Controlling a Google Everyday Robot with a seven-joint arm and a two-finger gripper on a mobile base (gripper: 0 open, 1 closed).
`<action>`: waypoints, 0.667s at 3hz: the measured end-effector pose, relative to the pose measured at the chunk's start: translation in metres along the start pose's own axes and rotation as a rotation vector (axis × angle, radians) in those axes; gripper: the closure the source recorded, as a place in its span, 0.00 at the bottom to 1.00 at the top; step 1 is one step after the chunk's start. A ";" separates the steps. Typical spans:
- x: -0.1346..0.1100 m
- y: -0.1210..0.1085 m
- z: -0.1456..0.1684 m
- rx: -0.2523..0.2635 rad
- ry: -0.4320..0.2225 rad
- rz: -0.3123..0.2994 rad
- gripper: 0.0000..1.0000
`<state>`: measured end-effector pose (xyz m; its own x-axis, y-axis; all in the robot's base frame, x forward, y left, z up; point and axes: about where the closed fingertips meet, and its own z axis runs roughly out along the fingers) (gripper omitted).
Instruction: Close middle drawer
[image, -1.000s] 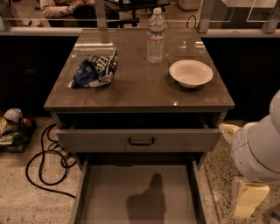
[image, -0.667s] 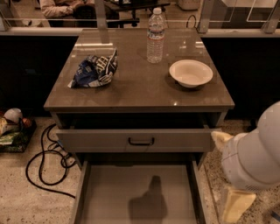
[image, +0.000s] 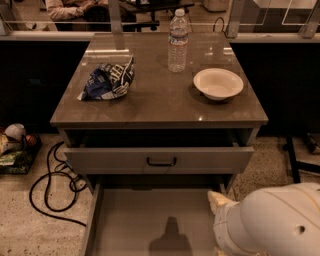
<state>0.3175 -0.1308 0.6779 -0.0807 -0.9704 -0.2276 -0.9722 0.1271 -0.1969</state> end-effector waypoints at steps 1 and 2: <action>-0.029 0.045 0.070 -0.045 -0.071 -0.012 0.00; -0.029 0.045 0.070 -0.045 -0.071 -0.012 0.00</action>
Offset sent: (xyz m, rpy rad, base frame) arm -0.0399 0.0708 -0.1003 0.1017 0.0547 0.0515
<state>0.2918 -0.0832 0.6093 -0.0548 -0.9545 -0.2930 -0.9821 0.1046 -0.1568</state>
